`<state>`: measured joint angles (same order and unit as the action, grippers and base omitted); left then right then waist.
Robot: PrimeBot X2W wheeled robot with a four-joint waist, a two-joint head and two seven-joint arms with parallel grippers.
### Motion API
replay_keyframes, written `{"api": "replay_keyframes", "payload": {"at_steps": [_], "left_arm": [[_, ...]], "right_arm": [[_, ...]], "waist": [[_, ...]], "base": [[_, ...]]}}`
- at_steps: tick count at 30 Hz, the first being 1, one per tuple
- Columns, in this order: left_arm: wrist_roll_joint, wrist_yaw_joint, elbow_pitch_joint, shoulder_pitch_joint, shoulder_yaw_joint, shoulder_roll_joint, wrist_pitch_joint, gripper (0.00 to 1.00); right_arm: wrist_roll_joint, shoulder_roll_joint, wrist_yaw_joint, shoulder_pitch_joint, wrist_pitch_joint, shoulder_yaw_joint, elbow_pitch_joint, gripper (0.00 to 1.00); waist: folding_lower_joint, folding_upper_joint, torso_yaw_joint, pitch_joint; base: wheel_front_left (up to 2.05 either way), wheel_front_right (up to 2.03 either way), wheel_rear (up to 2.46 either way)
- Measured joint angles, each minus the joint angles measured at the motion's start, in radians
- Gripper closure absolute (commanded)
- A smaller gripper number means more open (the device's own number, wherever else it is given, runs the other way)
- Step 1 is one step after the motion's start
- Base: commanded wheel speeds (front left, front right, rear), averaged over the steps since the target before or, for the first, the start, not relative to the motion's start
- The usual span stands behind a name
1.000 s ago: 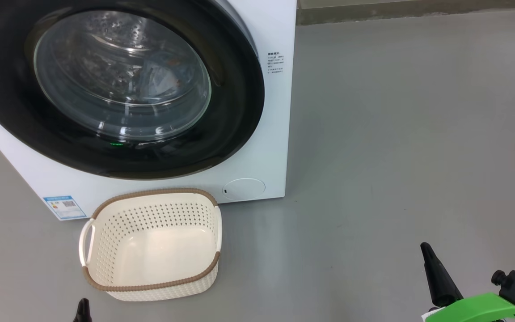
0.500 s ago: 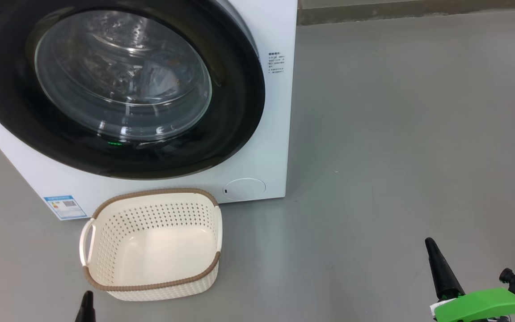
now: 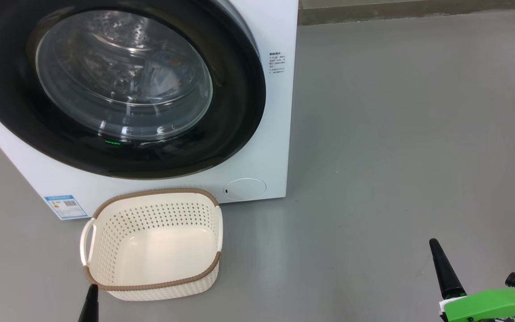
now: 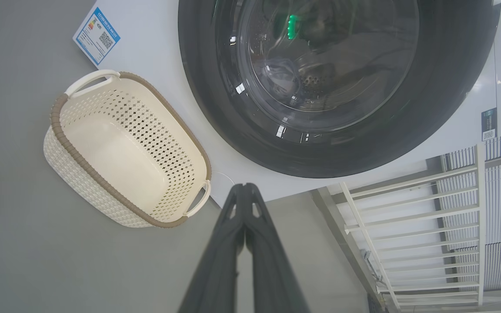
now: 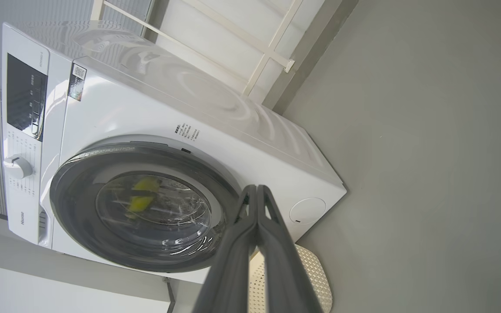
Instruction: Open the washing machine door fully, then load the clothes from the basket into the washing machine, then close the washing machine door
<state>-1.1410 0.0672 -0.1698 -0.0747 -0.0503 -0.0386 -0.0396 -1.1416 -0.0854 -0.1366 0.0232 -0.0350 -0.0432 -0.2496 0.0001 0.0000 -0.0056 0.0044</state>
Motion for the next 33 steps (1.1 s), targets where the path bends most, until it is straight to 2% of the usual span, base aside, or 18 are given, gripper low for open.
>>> {"api": "replay_keyframes", "payload": {"at_steps": [33], "left_arm": [[-0.349,0.041,-0.069,0.102,-0.005,-0.004,0.094,1.0]], "right_arm": [[-0.349,0.021,0.007,0.025,0.097,-0.055,-0.013,1.0]], "waist": [[-0.0001,0.0,0.004,-0.001]], "base": [[0.0,0.0,0.0]]}}
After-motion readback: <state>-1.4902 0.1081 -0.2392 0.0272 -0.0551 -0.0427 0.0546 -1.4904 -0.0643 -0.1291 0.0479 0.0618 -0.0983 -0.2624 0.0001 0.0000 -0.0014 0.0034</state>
